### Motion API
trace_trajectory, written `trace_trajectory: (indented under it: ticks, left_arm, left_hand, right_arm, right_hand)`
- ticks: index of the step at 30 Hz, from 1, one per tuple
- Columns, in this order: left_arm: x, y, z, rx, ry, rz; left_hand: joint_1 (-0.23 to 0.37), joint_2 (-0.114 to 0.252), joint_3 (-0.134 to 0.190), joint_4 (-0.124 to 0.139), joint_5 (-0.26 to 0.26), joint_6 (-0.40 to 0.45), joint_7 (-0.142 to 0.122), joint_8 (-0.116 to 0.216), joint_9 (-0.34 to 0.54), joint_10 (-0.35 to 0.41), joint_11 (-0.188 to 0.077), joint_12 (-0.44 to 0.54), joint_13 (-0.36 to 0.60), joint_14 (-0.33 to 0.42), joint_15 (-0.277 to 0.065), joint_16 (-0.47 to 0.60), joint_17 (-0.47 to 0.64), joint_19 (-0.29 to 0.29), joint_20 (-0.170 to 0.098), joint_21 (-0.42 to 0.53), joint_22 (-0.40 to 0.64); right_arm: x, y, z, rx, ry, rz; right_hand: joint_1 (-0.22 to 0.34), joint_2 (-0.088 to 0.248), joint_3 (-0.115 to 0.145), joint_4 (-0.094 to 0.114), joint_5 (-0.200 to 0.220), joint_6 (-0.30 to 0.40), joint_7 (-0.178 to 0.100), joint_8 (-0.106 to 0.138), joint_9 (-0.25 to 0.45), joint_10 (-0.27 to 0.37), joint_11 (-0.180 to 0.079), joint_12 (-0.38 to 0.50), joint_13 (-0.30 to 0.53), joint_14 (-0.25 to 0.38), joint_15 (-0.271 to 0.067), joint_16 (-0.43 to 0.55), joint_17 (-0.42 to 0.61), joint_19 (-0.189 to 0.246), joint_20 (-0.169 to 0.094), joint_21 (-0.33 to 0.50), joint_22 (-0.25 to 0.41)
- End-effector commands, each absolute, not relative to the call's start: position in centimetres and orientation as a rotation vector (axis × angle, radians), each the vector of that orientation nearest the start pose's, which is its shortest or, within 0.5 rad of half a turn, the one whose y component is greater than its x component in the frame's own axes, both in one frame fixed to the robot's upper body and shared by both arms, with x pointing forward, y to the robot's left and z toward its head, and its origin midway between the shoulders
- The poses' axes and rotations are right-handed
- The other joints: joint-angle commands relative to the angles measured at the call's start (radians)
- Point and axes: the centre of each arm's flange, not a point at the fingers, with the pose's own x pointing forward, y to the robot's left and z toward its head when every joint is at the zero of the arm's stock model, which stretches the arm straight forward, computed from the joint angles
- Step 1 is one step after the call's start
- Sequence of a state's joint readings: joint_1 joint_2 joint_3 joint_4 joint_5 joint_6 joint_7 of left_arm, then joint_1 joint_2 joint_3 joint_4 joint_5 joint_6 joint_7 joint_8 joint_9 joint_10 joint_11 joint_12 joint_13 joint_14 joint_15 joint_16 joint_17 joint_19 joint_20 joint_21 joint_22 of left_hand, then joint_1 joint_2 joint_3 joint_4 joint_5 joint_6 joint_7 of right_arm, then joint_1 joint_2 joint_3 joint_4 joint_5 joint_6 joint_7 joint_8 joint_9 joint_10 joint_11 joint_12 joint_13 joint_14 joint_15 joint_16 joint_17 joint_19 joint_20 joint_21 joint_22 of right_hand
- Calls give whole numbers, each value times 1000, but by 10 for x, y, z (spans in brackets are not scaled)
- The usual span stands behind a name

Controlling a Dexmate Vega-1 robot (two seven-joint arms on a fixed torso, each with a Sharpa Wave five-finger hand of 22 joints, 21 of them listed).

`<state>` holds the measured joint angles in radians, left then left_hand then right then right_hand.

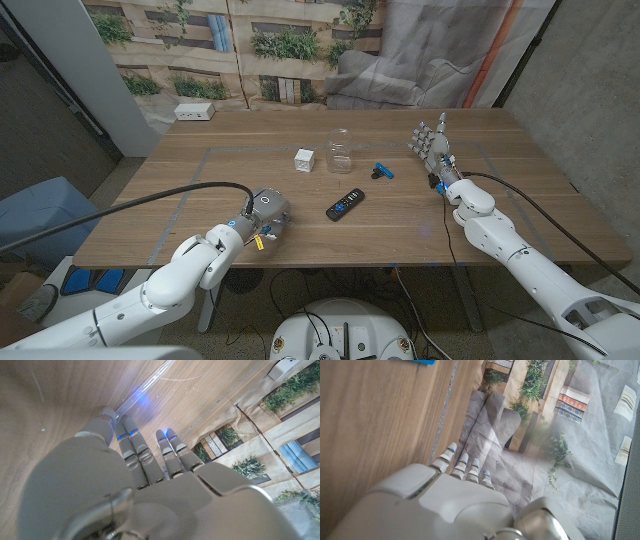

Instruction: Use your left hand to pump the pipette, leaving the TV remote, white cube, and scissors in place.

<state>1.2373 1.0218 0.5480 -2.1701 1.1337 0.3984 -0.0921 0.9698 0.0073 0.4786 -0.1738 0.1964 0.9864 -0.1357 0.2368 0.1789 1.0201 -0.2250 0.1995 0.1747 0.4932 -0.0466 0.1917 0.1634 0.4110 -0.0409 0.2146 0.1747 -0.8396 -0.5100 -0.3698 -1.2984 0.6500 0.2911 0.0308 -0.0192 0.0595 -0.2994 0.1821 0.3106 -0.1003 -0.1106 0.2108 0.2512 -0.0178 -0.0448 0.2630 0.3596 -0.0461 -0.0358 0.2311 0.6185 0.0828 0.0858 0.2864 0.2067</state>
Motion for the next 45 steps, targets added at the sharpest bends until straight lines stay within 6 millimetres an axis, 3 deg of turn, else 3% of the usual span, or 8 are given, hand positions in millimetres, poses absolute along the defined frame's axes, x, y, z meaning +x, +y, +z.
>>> trace_trajectory:
  ticks: [1,15,26,45]
  left_arm:
    - [489,208,-103,1967,-572,37]
    - [486,204,-101,1958,-552,12]
    - [485,204,-102,1953,-565,20]
    - [489,204,-104,1946,-591,43]
  left_hand:
    - [-5,-22,-15,2,-3,-8,1,-10,5,8,5,-4,3,14,-131,-2,2,11,-11,6,3]
    - [-30,-41,-41,9,-6,-38,8,-33,4,-7,5,-15,3,21,-127,-6,1,1,-5,-2,3]
    - [-36,-40,-47,11,-5,-30,6,-33,5,-7,5,-15,4,22,-127,-7,1,1,-4,-3,4]
    - [1,1,-40,2,0,40,15,-18,8,55,3,1,7,47,-143,-4,3,30,-19,3,4]
  right_arm:
    - [653,-291,-28,42,-594,206]
    - [653,-291,-28,42,-594,206]
    - [653,-291,-28,42,-594,207]
    - [653,-291,-28,42,-593,206]
  right_hand:
    - [0,58,-6,1,6,3,-8,7,3,1,-3,4,6,-10,-79,6,4,5,2,4,5]
    - [0,58,-7,0,6,3,-10,7,3,-2,-6,3,6,-10,-79,6,4,4,2,4,5]
    - [0,58,-6,1,6,3,-9,7,3,-3,-2,2,5,-10,-79,6,4,4,3,4,5]
    - [0,58,-6,1,6,3,-8,7,3,3,-3,5,6,-11,-78,6,4,5,2,4,5]
